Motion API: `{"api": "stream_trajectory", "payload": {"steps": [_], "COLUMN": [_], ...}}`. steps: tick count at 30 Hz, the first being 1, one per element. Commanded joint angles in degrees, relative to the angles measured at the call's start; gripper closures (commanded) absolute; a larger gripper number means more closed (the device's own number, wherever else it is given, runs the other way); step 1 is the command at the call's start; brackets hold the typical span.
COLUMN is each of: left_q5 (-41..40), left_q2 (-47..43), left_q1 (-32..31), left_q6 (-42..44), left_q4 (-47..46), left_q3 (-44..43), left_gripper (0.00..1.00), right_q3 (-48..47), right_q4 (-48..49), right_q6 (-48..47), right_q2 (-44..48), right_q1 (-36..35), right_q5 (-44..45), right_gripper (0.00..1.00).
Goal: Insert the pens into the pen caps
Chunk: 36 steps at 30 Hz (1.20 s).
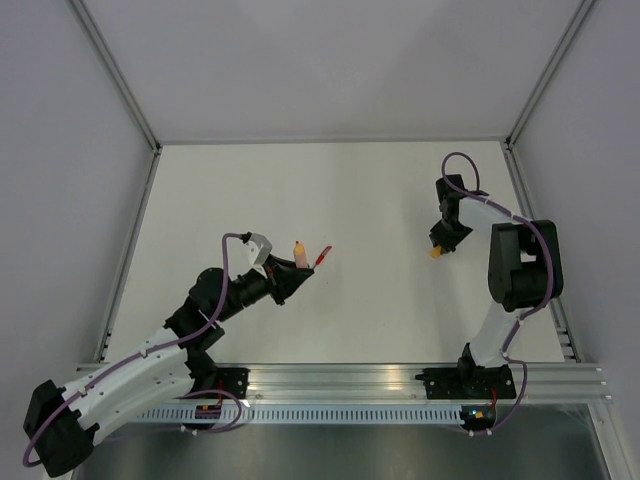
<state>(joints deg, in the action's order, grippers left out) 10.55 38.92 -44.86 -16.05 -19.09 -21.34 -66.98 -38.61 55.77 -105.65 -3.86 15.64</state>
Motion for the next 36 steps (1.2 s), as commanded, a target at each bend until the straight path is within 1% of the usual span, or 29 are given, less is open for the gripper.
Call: {"api": "stream_trajectory", "payload": {"steps": [1,3,5,6,10,13,14,16,17,22,23,25,27,28,29,30,31,32,34,35,36], "left_q5": [-0.1,0.1,0.3,0.4,0.3,0.9,1.7,3.3,4.0,5.5,5.8,6.9,8.4,9.0,9.1,9.3,9.5,9.7,9.8,9.7,9.5], "left_q2": [0.4,0.9,1.4,1.6,1.9,3.0,3.4,4.9,5.2,7.0,7.1,7.4,8.1,8.3,8.8,9.0,9.2,9.3,9.8,9.9,10.0], "left_q1": [-0.2,-0.3,-0.3,-0.3,-0.2,-0.3,-0.2,-0.2,-0.2,-0.2,-0.2,-0.3,-0.3,-0.2,-0.3,-0.2,-0.3,-0.2,-0.3,-0.3,-0.3], "left_q6": [1.5,1.6,1.6,1.6,1.6,1.4,1.3,0.4,0.2,-0.5,-0.6,-1.2,-1.5,-2.0,-2.1,-2.3,-2.8,-3.0,-3.5,-3.5,-3.7], "left_q4": [-1.7,-1.9,-2.0,-2.0,-2.2,-2.3,-2.4,-2.6,-2.6,-2.8,-2.8,-3.1,-3.6,-3.7,-3.8,-3.8,-4.0,-4.3,-4.8,-4.8,-4.7], "left_q3": [-0.2,-0.3,-0.4,-0.5,-0.4,-0.7,-1.1,-1.5,-2.0,-2.6,-2.9,-3.0,-3.4,-3.5,-3.8,-3.9,-3.9,-3.8,-3.8,-3.9,-4.0], "left_gripper": [0.98,0.98,0.98,0.98,0.98,0.98,0.98,0.98,0.98,0.98,0.98,0.98,0.98,0.98,0.98,0.98,0.98,0.98,0.98,0.98,0.98], "right_q3": [3.8,4.1,4.8,5.0,7.0,10.0,10.9,12.7,13.1,13.5,13.8,14.9,15.6,16.7,17.3,18.0,19.2,19.8,19.4,19.0,18.5], "right_q4": [3.2,4.2,5.9,6.6,11.0,15.8,17.2,20.1,20.8,24.0,24.9,27.6,31.0,32.4,33.7,36.7,38.0,40.3,42.9,43.4,44.3], "right_q6": [-6.8,-10.5,-12.9,-15.5,-20.4,-24.1,-24.7,-25.7,-26.1,-26.6,-26.4,-26.1,-25.4,-25.1,-24.5,-24.3,-24.1,-24.0,-25.1,-25.6,-26.1], "right_q2": [-3.3,-2.8,-2.3,-1.5,1.2,5.4,8.1,11.2,14.2,22.6,25.6,28.6,33.4,35.0,38.3,40.0,41.5,43.8,44.9,45.3,45.3], "right_q1": [0.0,0.0,0.0,0.0,0.0,-0.2,-0.3,-0.7,-1.7,-6.2,-8.4,-11.2,-15.7,-17.4,-20.9,-22.8,-24.4,-28.4,-32.2,-35.7,-37.4], "right_q5": [-0.1,-0.3,-1.7,-2.5,-8.3,-12.6,-14.6,-15.4,-15.4,-15.5,-15.5,-15.2,-14.5,-13.1,-12.1,-11.2,-8.9,-7.1,-1.5,-0.3,0.7], "right_gripper": [0.94,0.99,1.00,1.00,1.00,1.00,1.00,1.00,1.00,1.00,1.00,1.00,1.00,1.00,1.00,1.00,1.00,1.00,1.00,1.00,1.00]}}
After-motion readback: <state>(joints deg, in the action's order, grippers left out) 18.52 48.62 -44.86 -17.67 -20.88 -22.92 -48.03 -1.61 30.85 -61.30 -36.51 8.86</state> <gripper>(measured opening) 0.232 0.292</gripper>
